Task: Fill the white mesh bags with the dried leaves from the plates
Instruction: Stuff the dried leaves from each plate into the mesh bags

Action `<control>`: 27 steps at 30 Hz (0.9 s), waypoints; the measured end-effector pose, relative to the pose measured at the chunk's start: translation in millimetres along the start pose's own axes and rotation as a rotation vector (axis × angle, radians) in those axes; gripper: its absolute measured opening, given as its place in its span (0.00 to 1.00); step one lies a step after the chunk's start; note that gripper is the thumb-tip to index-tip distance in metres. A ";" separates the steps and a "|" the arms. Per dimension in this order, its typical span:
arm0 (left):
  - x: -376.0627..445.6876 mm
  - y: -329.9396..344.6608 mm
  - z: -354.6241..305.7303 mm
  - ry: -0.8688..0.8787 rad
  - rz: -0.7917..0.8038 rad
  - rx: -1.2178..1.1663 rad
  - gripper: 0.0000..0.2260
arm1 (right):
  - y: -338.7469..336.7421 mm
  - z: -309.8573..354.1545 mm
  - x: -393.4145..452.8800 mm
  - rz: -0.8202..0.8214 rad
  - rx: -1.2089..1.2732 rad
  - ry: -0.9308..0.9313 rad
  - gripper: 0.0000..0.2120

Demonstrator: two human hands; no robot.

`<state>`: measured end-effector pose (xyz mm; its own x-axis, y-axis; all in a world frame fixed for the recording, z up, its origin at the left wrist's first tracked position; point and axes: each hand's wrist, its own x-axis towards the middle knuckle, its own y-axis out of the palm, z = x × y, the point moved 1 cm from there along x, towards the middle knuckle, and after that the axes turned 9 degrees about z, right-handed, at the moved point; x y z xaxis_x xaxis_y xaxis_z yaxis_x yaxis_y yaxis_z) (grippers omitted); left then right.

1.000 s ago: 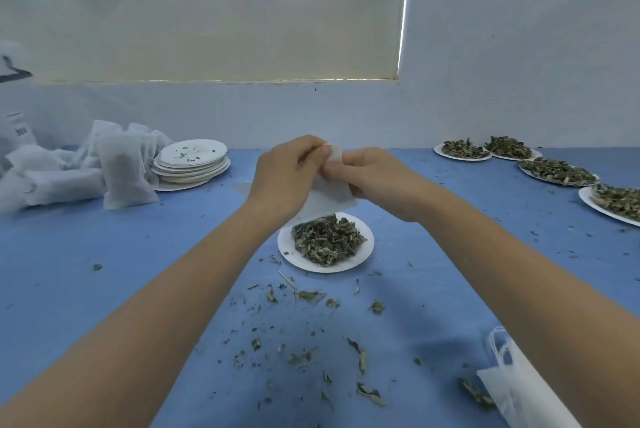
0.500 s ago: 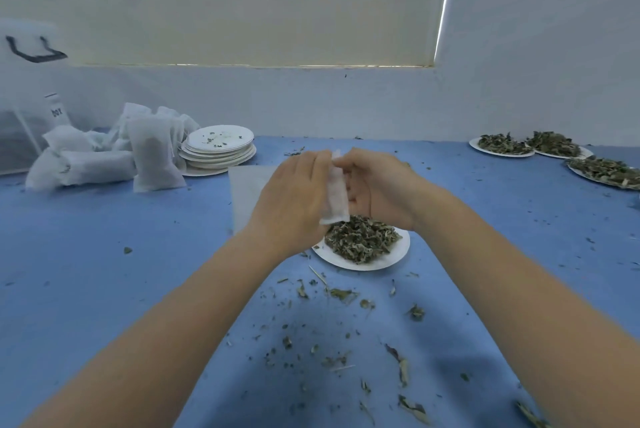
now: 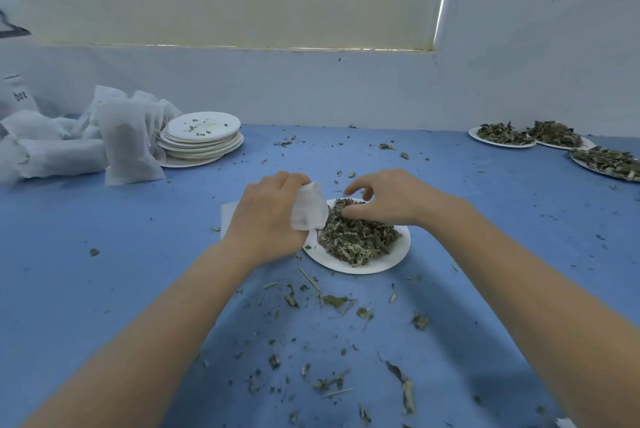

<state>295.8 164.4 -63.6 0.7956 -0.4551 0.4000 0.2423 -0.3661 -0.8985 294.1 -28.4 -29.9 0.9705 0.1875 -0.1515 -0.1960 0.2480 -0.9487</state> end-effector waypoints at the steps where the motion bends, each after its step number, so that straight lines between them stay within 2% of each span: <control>1: 1.1 1.8 0.8 -0.001 0.008 -0.012 0.24 | 1.3 1.1 3.1 0.015 0.008 -0.011 0.19; 3: 2.9 4.9 3.1 -0.005 0.028 -0.027 0.24 | 3.7 3.0 7.5 0.034 -0.016 -0.033 0.16; 10: 6.9 11.7 11.7 -0.016 0.056 -0.088 0.25 | 0.1 0.8 6.5 -0.080 -0.004 -0.155 0.06; 16: 8.8 14.0 14.8 -0.036 0.060 -0.110 0.25 | -23.9 2.3 -7.9 -0.200 0.028 -0.196 0.05; 23: 9.7 13.4 9.3 -0.018 0.042 -0.153 0.25 | -12.9 33.7 -4.3 -0.217 -0.100 -0.292 0.08; 27: 9.3 13.6 6.1 -0.021 0.033 -0.203 0.25 | -3.7 40.4 -1.5 -0.207 -0.030 -0.328 0.08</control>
<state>309.9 160.2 -73.2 0.8132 -0.4535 0.3648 0.1005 -0.5080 -0.8555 287.7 8.8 -15.0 0.8916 0.4318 0.1363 0.0081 0.2858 -0.9583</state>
